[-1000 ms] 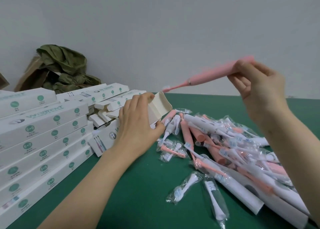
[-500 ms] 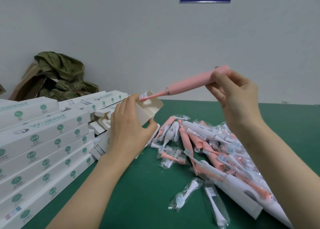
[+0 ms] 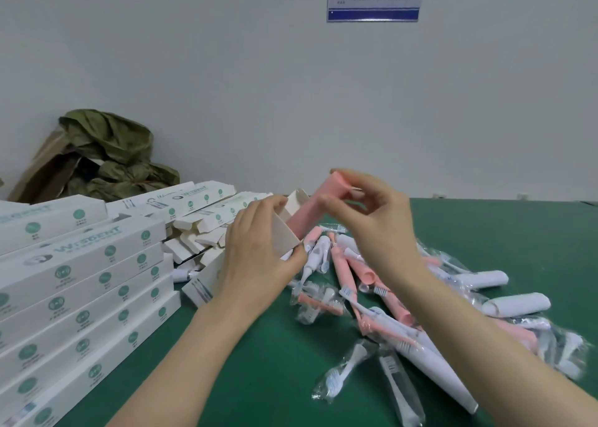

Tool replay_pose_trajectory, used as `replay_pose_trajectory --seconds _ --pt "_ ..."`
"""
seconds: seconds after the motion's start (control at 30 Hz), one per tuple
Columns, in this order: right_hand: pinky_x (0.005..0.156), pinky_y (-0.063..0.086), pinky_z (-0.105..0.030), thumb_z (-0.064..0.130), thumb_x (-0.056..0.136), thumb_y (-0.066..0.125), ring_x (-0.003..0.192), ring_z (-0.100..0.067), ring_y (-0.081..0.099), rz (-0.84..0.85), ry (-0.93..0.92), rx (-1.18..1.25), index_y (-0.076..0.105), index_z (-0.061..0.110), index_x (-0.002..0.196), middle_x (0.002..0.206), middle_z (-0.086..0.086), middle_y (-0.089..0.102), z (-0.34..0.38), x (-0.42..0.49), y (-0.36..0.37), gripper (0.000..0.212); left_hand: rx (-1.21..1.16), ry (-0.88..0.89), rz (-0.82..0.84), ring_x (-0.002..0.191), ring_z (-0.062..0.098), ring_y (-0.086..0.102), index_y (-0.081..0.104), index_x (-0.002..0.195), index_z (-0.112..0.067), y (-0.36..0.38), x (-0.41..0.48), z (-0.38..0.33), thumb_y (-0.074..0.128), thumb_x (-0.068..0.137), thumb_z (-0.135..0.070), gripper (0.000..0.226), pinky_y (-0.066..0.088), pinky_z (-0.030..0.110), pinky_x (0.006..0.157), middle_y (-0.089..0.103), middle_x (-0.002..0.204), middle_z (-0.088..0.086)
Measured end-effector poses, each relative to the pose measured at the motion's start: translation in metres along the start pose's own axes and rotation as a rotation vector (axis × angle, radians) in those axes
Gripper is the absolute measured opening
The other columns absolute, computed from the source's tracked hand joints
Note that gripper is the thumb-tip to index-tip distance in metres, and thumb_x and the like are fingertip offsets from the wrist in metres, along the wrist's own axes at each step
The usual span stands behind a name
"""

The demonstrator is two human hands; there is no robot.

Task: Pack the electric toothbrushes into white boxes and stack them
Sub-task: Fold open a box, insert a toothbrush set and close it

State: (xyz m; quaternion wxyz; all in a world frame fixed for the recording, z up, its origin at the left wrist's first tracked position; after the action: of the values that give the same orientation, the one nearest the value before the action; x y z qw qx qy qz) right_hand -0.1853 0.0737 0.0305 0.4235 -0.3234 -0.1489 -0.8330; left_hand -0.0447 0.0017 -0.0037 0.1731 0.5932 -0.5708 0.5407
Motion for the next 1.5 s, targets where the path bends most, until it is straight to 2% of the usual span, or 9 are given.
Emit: replay_pose_trajectory --seconds 0.27,0.4,0.5,0.63,0.77,0.9,1.13,1.27,1.5 --pt "0.072 0.04 -0.01 0.009 0.086 0.067 0.073 -0.009 0.05 0.184 -0.509 -0.501 0.072 0.003 0.093 0.102 -0.011 0.06 0.012 -0.011 0.032 0.01 -0.046 -0.045 -0.086 0.097 -0.003 0.031 0.05 0.122 -0.012 -0.008 0.004 0.006 0.073 0.074 -0.019 0.054 0.031 0.027 0.084 0.047 0.11 -0.009" --pt "0.065 0.042 -0.01 0.016 0.093 0.056 0.072 -0.006 0.058 0.161 -0.177 -0.366 0.065 0.017 0.096 0.086 0.003 0.065 -0.013 0.003 0.015 0.01 -0.082 -0.073 -0.144 0.1 0.005 0.039 0.05 0.123 -0.013 -0.015 0.007 0.013 0.072 0.076 -0.021 0.052 0.027 0.012 0.081 0.052 0.113 -0.005" --pt "0.065 0.04 -0.005 0.029 0.088 0.063 0.071 0.002 0.053 0.568 0.032 -0.729 0.064 0.018 0.097 0.086 0.008 0.063 -0.051 -0.007 0.024 0.014 -0.107 -0.092 -0.18 0.098 0.006 0.041 0.049 0.123 -0.015 -0.021 0.007 0.018 0.069 0.075 -0.025 0.053 0.027 0.003 0.077 0.046 0.111 -0.013" --pt "0.106 0.031 -0.035 0.044 0.083 0.066 0.101 -0.02 0.054 1.001 0.074 -1.089 0.065 0.016 0.097 0.099 0.001 0.064 -0.096 -0.04 0.038 0.031 -0.079 -0.078 -0.144 0.1 0.01 0.042 0.048 0.124 -0.013 -0.017 0.005 0.019 0.07 0.076 -0.023 0.054 0.026 0.006 0.079 0.052 0.114 -0.005" --pt "0.054 0.03 -0.017 0.044 0.081 0.069 0.057 -0.005 0.048 0.907 0.11 -0.937 0.066 0.019 0.074 0.063 0.012 0.061 -0.09 -0.027 0.028 0.026 -0.073 -0.069 -0.103 0.1 0.009 0.042 0.05 0.124 -0.012 -0.011 0.004 0.016 0.07 0.075 -0.022 0.054 0.028 0.016 0.081 0.056 0.116 0.0" --pt "0.072 0.046 -0.018 0.035 0.086 0.064 0.079 -0.003 0.065 0.738 0.171 -0.5 0.072 0.025 0.08 0.088 0.017 0.071 -0.068 -0.008 0.015 0.015 -0.047 -0.063 -0.092 0.096 0.002 0.037 0.051 0.123 -0.014 -0.012 0.004 0.02 0.072 0.074 -0.022 0.055 0.028 0.019 0.08 0.057 0.115 -0.002" --pt "0.057 0.049 -0.02 0.04 0.089 0.055 0.064 -0.013 0.059 1.035 0.498 0.425 0.071 0.02 0.104 0.071 -0.001 0.061 -0.019 -0.026 0.018 0.031 -0.061 -0.033 0.11 0.096 0.004 0.039 0.047 0.121 -0.02 0.006 -0.002 0.017 0.076 0.071 -0.026 0.058 0.028 0.018 0.077 0.045 0.105 -0.016" --pt "0.044 0.039 -0.012 0.04 0.085 0.059 0.051 -0.005 0.051 0.788 0.384 0.055 0.065 0.001 0.099 0.067 -0.003 0.066 -0.013 -0.014 0.024 0.042 -0.099 -0.026 0.171 0.092 -0.003 0.036 0.043 0.12 -0.028 0.015 -0.009 0.013 0.068 0.071 -0.037 0.056 0.03 0.012 0.076 0.044 0.098 -0.026" --pt "0.047 0.037 -0.006 0.037 0.087 0.066 0.049 0.006 0.053 0.472 0.097 -0.604 0.072 0.013 0.079 0.062 0.006 0.065 -0.018 0.006 0.015 0.026 -0.103 -0.065 0.216 0.096 -0.002 0.04 0.036 0.124 -0.036 0.017 -0.009 0.02 0.074 0.071 -0.025 0.065 0.032 0.022 0.08 0.045 0.11 -0.02"
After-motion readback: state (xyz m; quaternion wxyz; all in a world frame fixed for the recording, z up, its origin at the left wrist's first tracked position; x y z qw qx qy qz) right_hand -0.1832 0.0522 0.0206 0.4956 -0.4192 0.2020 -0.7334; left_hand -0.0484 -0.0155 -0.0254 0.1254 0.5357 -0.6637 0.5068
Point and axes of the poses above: each hand's wrist, its own x-axis towards the middle knuckle, its own y-axis out of the palm, z = x × y, the point moved 5 cm from there along x, towards the middle knuckle
